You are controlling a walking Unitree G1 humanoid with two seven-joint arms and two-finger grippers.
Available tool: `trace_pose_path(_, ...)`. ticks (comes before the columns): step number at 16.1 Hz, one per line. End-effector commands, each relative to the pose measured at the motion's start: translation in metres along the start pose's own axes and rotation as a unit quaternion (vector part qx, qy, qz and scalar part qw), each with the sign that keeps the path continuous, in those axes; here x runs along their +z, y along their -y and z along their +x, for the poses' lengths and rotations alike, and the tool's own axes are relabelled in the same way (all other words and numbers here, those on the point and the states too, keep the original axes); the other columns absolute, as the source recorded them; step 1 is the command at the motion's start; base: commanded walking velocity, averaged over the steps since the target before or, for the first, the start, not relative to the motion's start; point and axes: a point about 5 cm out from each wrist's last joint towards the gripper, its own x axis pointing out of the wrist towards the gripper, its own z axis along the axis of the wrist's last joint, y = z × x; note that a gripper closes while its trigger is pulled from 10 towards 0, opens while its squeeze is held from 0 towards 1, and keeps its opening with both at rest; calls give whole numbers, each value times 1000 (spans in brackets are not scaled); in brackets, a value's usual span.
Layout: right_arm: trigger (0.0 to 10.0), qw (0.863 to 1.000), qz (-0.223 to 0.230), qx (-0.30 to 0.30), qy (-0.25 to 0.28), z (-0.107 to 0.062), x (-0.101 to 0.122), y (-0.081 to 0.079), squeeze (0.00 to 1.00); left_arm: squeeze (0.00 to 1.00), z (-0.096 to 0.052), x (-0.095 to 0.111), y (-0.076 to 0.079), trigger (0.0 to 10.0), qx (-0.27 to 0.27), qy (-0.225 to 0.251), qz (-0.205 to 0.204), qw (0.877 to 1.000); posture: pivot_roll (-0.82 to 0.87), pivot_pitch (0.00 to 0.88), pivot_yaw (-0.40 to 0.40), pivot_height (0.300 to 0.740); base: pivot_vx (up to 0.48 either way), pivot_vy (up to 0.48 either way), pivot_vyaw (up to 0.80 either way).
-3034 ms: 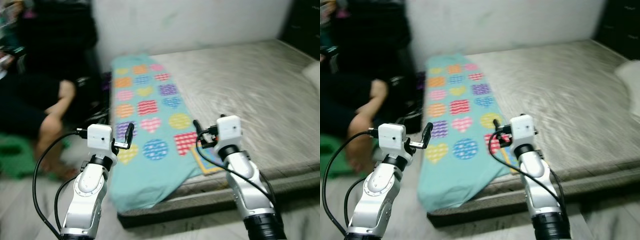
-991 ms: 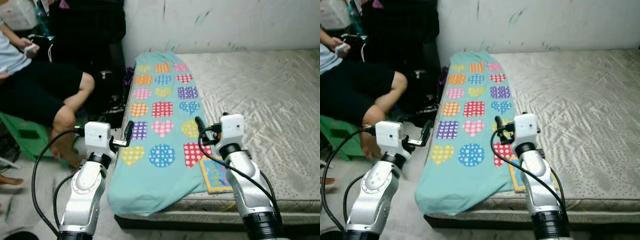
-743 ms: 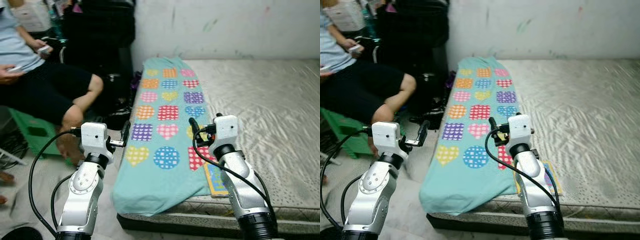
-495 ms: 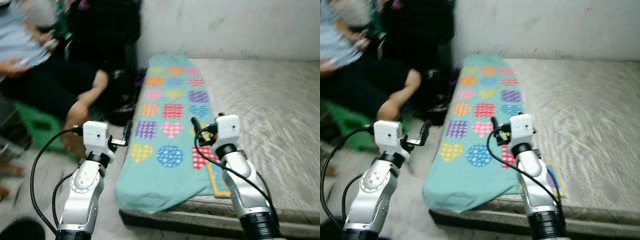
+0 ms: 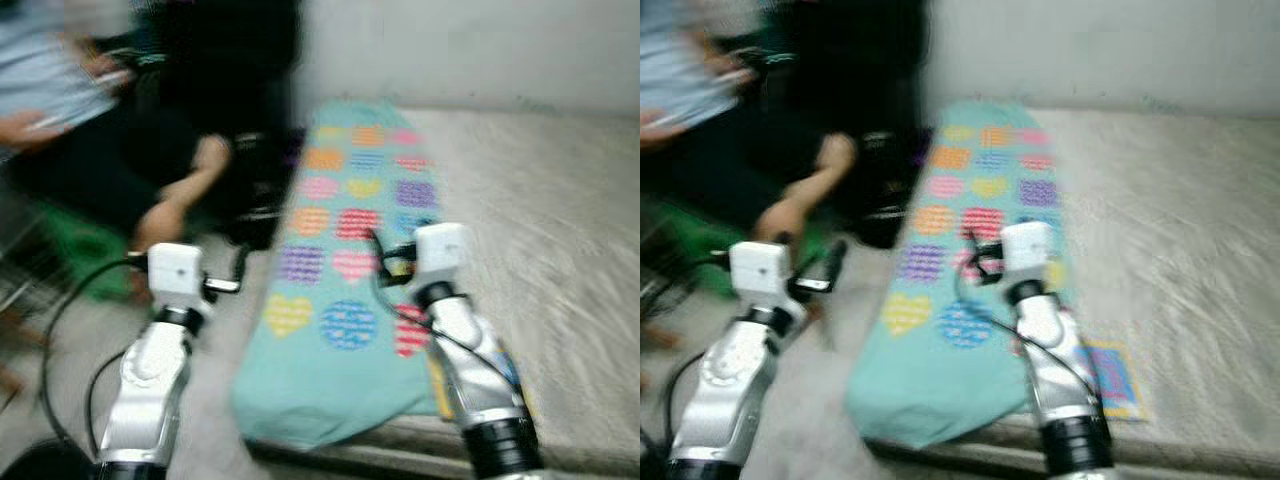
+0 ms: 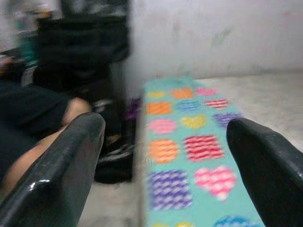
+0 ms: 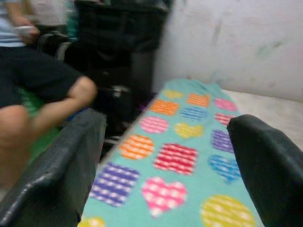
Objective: Clean up the room
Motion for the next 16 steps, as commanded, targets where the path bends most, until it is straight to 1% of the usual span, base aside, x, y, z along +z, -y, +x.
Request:
trace_pose_path(1,10000,1000,-7,-23,-3,-4,-1,16,0,0,4,3,11,10000,-18,5,-6,1000,-39,0,36,740,0,0,0)
trace_pose_path(3,10000,1000,-7,-23,-4,-4,-1,16,0,0,5,1,10,10000,-10,0,-11,1000,-39,0,36,740,0,0,0)
trace_pose_path(6,10000,1000,-8,-23,-4,-4,-1,15,0,0,5,2,12,10000,-19,2,-12,1000,-39,0,36,740,0,0,0)
trace_pose_path(12,10000,1000,-8,-21,-5,-5,-3,15,0,0,4,1,12,10000,-20,1,-13,1000,-40,0,38,740,0,0,0)
trace_pose_path(14,10000,1000,-3,-22,-7,-4,-3,15,0,0,5,1,13,10000,-21,2,-14,1000,-39,0,38,740,0,247,0)
trace_pose_path(16,10000,1000,-3,-22,-7,-4,-4,14,0,0,5,1,13,10000,-22,4,-11,1000,-39,0,38,740,0,0,0)
